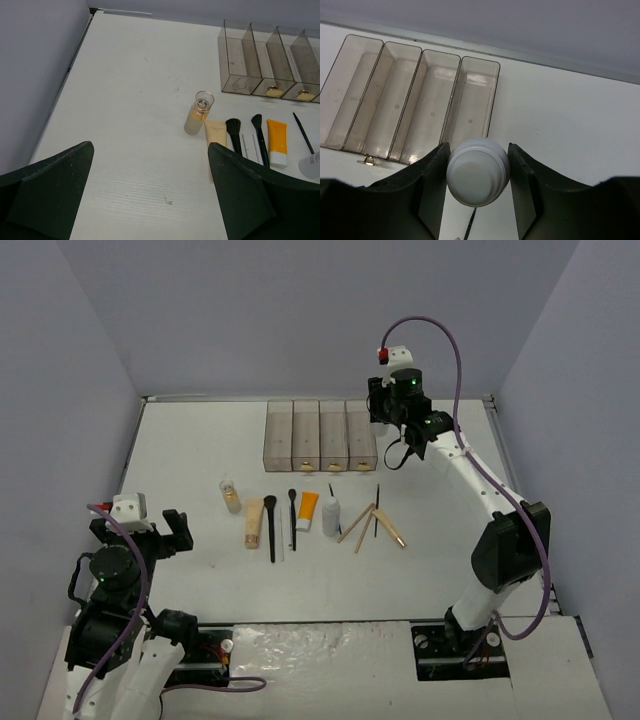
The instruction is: Organize the makeup
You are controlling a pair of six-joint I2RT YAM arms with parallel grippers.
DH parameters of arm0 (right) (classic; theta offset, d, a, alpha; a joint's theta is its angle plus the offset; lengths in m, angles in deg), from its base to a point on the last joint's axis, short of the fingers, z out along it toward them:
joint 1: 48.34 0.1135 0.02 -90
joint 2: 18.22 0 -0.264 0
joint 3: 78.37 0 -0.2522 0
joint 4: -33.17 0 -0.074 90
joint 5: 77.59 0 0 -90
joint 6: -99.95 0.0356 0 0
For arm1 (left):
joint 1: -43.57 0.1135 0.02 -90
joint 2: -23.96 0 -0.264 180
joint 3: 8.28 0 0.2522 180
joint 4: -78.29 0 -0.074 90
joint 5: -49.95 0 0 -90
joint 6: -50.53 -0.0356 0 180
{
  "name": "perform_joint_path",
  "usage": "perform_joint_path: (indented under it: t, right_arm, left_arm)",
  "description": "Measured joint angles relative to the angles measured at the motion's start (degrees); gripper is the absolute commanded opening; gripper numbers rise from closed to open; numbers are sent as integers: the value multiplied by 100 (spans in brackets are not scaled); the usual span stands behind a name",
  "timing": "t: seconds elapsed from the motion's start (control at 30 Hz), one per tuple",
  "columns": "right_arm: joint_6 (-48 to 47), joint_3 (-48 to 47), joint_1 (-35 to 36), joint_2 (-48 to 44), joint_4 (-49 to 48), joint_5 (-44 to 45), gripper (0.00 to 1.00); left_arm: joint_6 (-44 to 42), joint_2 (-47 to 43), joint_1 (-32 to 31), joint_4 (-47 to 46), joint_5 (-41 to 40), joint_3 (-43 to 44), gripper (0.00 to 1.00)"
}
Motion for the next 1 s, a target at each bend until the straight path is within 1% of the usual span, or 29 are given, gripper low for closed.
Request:
perform_joint_path:
  t: [0.27,0.47,0.6,1.0]
  right_arm:
    - [-544,-1569,-5,1605,155,-365,0]
    - [-691,-2281,-41,2438,126,-643,0]
    - [-684,-2463,-116,2826,29,-796,0]
    - [-433,-2647,-551,3404,-257,-1283,0]
  left_arm:
    - [0,105,0,-13,33,0,97]
    - [0,143,0,-18,63,0,97]
    - [0,176,0,-18,100,0,97]
    - [0,338,0,-26,145,0,97]
